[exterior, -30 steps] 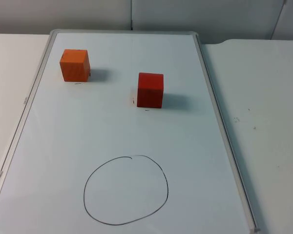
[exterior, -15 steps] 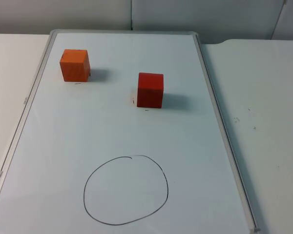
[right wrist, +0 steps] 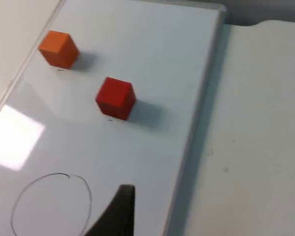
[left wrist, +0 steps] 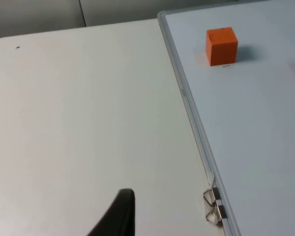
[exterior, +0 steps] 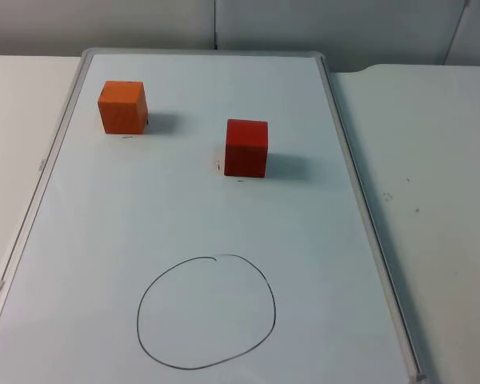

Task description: Pick up one cube with the left hand and another cube with the right hand. First place the cube in the right hand at the target position, then stack the cube in the left hand on top.

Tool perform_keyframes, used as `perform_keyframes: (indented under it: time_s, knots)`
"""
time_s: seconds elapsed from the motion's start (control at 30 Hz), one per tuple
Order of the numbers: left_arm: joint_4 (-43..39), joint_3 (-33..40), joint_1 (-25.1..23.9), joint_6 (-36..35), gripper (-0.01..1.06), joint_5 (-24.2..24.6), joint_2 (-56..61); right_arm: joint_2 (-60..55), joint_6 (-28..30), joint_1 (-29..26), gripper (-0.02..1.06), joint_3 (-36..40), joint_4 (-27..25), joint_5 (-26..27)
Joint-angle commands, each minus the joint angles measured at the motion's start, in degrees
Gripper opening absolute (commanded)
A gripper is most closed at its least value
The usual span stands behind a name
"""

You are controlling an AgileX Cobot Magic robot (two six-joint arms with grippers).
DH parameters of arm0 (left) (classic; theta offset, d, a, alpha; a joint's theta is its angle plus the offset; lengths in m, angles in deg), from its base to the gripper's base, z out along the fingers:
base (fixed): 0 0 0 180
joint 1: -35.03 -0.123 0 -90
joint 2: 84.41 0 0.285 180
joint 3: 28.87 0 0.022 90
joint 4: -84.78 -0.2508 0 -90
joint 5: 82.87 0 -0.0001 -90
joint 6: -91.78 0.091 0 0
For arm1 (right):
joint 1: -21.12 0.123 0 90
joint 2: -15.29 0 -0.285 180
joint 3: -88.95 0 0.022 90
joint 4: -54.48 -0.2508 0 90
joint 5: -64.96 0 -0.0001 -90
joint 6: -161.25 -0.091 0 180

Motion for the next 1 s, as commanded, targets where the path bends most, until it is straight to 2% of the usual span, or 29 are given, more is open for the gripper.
perform_keyframes:
  time_s: [0.0,0.03,0.17,0.2,0.23,0.27,0.3,0.33,0.37,0.43,0.5,0.53,0.6,0.67,0.7,0.77,0.97]
  knots:
    - [0.3,0.4,-0.2,-0.2,1.05,-0.1,0.2,-12.3,5.2,0.7,1.02,-7.0,-6.0,0.5]
    - [0.3,0.4,-0.2,-0.2,1.05,-0.1,0.2,-12.3,5.2,0.7,1.02,-7.0,-6.0,0.5]
    - [0.3,0.4,-0.2,-0.2,1.05,-0.1,0.2,-27.1,3.3,9.6,1.0,-17.5,-5.3,0.7]
    - [0.3,0.4,-0.2,-0.2,1.05,-0.1,0.2,-27.1,3.3,9.6,1.0,-17.5,-5.3,0.7]
    - [0.3,0.4,-0.2,-0.2,1.05,-0.1,0.2,-30.8,0.8,12.7,1.0,-20.1,-3.6,1.2]
    - [0.3,0.4,-0.2,-0.2,1.05,-0.1,0.2,-34.4,-3.0,15.8,1.0,-22.4,-0.4,1.8]
    - [0.3,0.4,-0.2,-0.2,1.05,-0.1,0.2,-39.1,-10.2,19.9,1.0,-26.4,5.5,2.3]
    - [0.3,0.4,-0.2,-0.2,1.05,-0.1,0.2,-42.4,-15.0,22.6,1.0,-29.0,10.9,2.4]
    - [0.3,0.4,-0.2,-0.2,1.05,-0.1,0.2,-42.4,-15.0,22.6,1.0,-29.0,10.9,2.4]
    - [0.3,0.4,-0.2,-0.2,1.05,-0.1,0.2,-48.9,-27.0,26.8,1.0,-33.2,22.8,2.1]
    - [0.3,0.4,-0.2,-0.2,1.05,-0.1,0.2,-54.0,-35.2,30.0,1.0,-36.3,29.1,1.8]
    - [0.3,0.4,-0.2,-0.2,1.05,-0.1,0.2,-54.0,-35.2,30.0,1.0,-36.3,29.1,1.8]
    - [0.3,0.4,-0.2,-0.2,1.05,-0.1,0.2,-58.2,-41.6,31.7,1.0,-38.0,32.0,3.7]
    - [0.3,0.4,-0.2,-0.2,1.05,-0.1,0.2,-60.2,-43.3,32.1,1.0,-38.3,32.3,5.3]
    - [0.3,0.4,-0.2,-0.2,1.05,-0.1,0.2,-62.7,-46.2,32.4,1.0,-38.3,32.3,8.2]
    - [0.3,0.4,-0.2,-0.2,1.05,-0.1,0.2,-65.3,-49.3,32.4,1.0,-38.3,31.7,10.2]
    - [0.3,0.4,-0.2,-0.2,1.05,-0.1,0.2,-70.8,-52.7,32.4,0.98,-39.6,31.7,13.0]
